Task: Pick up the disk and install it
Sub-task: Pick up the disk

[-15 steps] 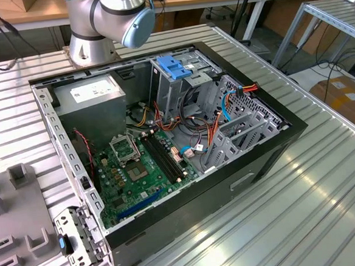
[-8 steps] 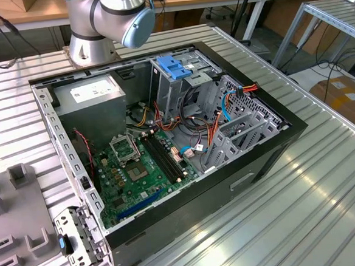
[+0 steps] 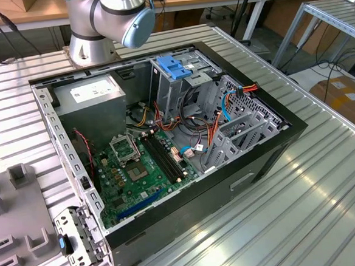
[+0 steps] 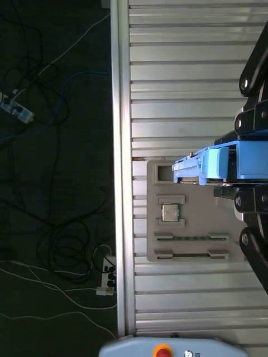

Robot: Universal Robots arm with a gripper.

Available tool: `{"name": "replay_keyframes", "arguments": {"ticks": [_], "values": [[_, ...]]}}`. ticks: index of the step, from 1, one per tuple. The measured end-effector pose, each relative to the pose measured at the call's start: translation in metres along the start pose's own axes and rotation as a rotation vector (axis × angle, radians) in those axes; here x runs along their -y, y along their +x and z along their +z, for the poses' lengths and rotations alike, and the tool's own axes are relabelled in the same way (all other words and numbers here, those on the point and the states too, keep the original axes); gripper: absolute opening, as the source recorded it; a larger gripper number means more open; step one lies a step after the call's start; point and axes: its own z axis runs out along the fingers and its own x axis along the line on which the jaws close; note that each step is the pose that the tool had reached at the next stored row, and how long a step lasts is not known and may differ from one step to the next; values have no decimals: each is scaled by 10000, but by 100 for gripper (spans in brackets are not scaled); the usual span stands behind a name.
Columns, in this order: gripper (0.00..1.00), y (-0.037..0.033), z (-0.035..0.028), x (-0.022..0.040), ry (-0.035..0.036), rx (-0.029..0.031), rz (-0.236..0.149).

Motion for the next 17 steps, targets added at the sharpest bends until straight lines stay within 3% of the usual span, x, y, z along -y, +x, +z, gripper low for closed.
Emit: {"name": "replay_keyframes", "arguments": {"ticks": [7, 13, 17], "values": [[37, 3, -123, 0, -11, 0, 0], [37, 4, -123, 1, -9, 1, 1], [37, 3, -123, 37, -10, 0, -1]]}}
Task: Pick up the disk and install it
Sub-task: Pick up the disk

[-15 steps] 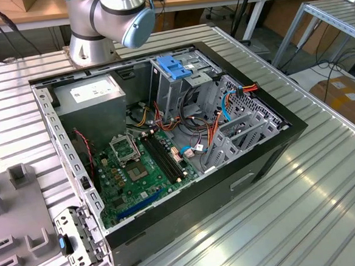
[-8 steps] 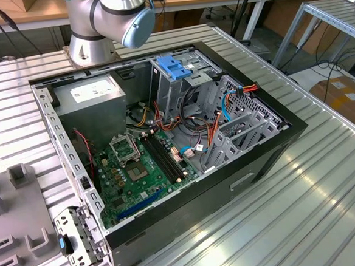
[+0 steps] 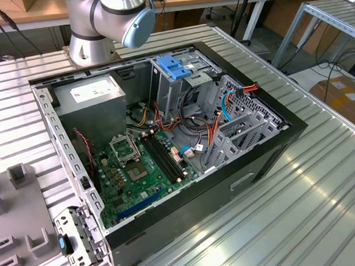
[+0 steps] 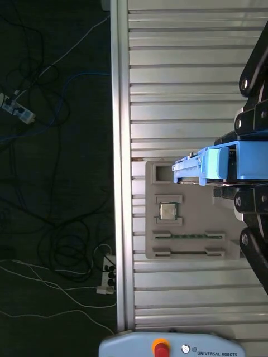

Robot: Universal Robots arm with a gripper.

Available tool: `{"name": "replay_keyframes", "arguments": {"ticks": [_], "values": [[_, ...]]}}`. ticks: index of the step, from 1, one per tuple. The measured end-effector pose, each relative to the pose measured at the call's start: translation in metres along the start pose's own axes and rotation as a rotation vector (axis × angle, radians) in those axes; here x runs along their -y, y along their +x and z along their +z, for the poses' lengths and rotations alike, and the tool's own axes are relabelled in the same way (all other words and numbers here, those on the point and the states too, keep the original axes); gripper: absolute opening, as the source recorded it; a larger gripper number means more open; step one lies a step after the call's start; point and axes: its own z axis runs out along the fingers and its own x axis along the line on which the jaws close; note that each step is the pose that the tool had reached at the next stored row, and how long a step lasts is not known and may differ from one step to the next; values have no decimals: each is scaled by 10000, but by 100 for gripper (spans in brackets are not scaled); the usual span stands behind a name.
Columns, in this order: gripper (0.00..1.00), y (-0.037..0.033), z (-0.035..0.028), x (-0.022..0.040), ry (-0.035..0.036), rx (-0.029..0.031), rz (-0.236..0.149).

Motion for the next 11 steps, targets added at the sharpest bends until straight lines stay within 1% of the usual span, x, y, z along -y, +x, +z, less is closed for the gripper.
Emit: {"name": "replay_keyframes", "arguments": {"ticks": [11], "values": [[37, -2, 0, 99, 1, 0, 0]]}}
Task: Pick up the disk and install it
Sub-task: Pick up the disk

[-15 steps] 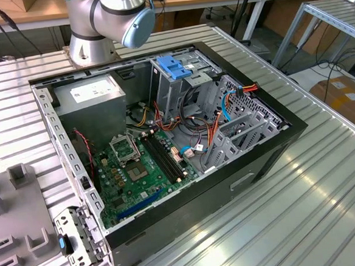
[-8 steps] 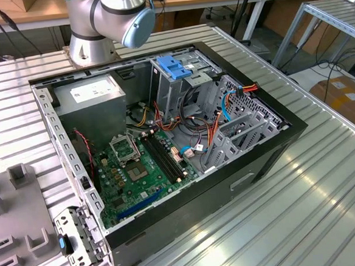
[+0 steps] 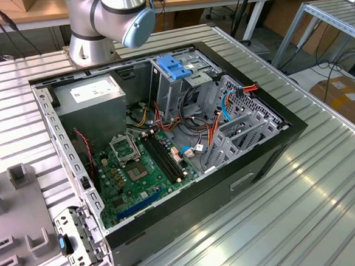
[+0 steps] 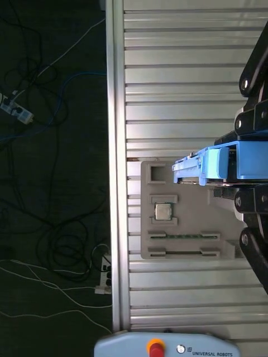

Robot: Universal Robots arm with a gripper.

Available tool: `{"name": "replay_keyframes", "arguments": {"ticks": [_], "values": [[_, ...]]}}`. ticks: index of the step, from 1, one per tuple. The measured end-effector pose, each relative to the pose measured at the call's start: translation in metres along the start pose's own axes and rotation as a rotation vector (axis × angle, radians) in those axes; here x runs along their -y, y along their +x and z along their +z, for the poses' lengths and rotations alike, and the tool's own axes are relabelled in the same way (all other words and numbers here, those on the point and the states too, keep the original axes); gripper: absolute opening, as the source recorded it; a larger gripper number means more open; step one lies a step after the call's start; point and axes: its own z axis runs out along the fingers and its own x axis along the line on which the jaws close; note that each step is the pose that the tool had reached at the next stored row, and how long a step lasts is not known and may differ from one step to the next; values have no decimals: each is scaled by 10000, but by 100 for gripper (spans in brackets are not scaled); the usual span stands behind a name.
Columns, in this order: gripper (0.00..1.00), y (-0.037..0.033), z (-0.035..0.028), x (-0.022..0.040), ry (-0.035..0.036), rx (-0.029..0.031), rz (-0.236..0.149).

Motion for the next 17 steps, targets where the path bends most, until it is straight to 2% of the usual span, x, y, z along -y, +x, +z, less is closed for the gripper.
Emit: {"name": "replay_keyframes", "arguments": {"ticks": [17], "values": [[37, -4, -1, 145, -1, -1, 0]]}}
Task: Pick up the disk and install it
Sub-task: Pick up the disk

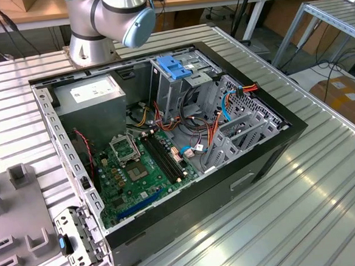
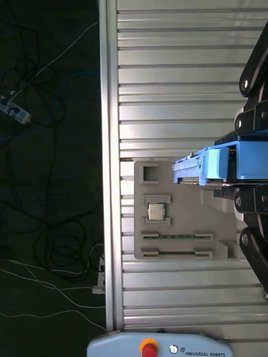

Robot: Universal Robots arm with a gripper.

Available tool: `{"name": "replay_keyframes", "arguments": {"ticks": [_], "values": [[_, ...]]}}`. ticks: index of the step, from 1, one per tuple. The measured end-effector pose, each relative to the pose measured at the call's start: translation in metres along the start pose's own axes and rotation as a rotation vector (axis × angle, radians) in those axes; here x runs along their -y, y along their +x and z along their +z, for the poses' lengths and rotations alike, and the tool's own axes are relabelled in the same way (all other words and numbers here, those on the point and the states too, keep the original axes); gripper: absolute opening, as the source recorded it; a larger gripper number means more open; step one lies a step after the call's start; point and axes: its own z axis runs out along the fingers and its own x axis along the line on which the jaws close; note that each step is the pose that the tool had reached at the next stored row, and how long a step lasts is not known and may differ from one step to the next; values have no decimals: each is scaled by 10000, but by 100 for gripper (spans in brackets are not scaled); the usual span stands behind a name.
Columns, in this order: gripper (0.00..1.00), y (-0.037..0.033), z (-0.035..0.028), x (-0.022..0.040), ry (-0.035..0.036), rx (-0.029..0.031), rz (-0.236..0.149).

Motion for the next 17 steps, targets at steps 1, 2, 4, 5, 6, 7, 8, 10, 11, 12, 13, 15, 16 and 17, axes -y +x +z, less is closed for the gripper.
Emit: {"name": "replay_keyframes", "arguments": {"ticks": [1, 2, 4, 5, 6, 7, 8, 10, 11, 12, 13, 15, 16, 17], "values": [[37, 0, 0, 10, 0, 1, 0], [37, 0, 1, 18, 1, 1, 0], [37, -1, 0, 32, 0, 0, 0], [37, -1, 0, 42, 0, 0, 0], [37, -1, 0, 52, 0, 1, -1], [37, -1, 0, 60, 0, 0, 0], [37, -2, 0, 70, 0, 0, 0], [37, -2, 0, 85, 1, 1, 0], [37, -2, 0, 94, 0, 0, 0], [37, -3, 0, 106, 0, 1, 0], [37, -3, 0, 120, 1, 1, 0], [37, -3, 0, 136, 0, 0, 0], [37, -3, 0, 144, -1, 0, 0], [37, -4, 0, 150, 0, 0, 0]]}}
